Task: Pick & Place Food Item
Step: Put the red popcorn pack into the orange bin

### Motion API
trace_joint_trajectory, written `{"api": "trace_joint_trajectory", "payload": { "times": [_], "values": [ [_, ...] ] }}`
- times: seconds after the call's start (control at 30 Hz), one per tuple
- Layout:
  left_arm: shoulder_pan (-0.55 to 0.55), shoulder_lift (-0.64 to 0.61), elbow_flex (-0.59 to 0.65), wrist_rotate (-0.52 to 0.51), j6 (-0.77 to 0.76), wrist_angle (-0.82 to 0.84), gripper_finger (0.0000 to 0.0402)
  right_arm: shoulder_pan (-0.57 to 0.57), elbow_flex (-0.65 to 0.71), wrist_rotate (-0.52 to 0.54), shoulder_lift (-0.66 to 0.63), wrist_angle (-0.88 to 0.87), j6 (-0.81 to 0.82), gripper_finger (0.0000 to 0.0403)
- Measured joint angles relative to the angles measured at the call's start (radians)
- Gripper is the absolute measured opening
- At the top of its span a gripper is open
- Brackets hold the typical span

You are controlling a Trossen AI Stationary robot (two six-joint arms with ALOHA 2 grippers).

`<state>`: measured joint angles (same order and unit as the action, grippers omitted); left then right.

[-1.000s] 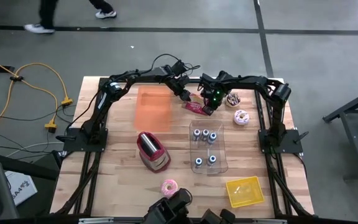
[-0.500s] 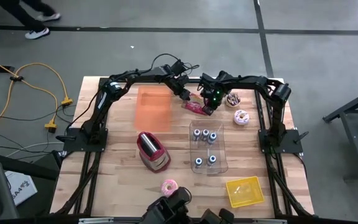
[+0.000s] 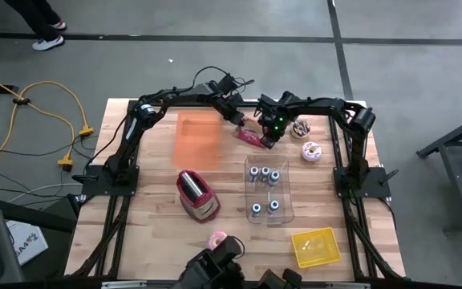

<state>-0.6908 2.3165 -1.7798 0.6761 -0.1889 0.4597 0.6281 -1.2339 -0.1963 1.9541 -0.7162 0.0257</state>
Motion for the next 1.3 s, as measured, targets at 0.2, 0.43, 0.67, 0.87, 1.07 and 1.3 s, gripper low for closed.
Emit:
{"api": "trace_joint_trajectory", "payload": {
  "times": [0.2, 0.43, 0.67, 0.87, 1.07, 1.3],
  "values": [
    [-0.02, -0.002, 0.0, 0.079, -0.045, -0.038, 0.0003, 0.0, 0.0, 0.004, 0.0, 0.004, -0.003, 0.0003],
    [-0.021, -0.002, 0.0, 0.082, -0.048, -0.038, 0.0001, 0.0, 0.0, 0.008, 0.0, 0.004, -0.006, 0.0003],
    [-0.021, -0.002, 0.0, 0.081, -0.044, -0.037, 0.0001, 0.014, 0.0, 0.006, -0.008, 0.005, -0.016, 0.0003],
    [-0.022, -0.003, 0.0, 0.079, -0.044, -0.038, 0.0001, 0.02, 0.0, 0.011, -0.05, 0.004, -0.03, 0.0003],
    [-0.019, -0.003, 0.0, 0.089, -0.035, -0.038, 0.0001, 0.021, -0.002, 0.007, -0.136, 0.003, -0.029, 0.0003],
    [-0.02, -0.005, 0.0, 0.086, -0.034, -0.038, 0.0001, 0.02, -0.002, 0.024, -0.217, -0.008, -0.027, 0.0003]
  ]
}}
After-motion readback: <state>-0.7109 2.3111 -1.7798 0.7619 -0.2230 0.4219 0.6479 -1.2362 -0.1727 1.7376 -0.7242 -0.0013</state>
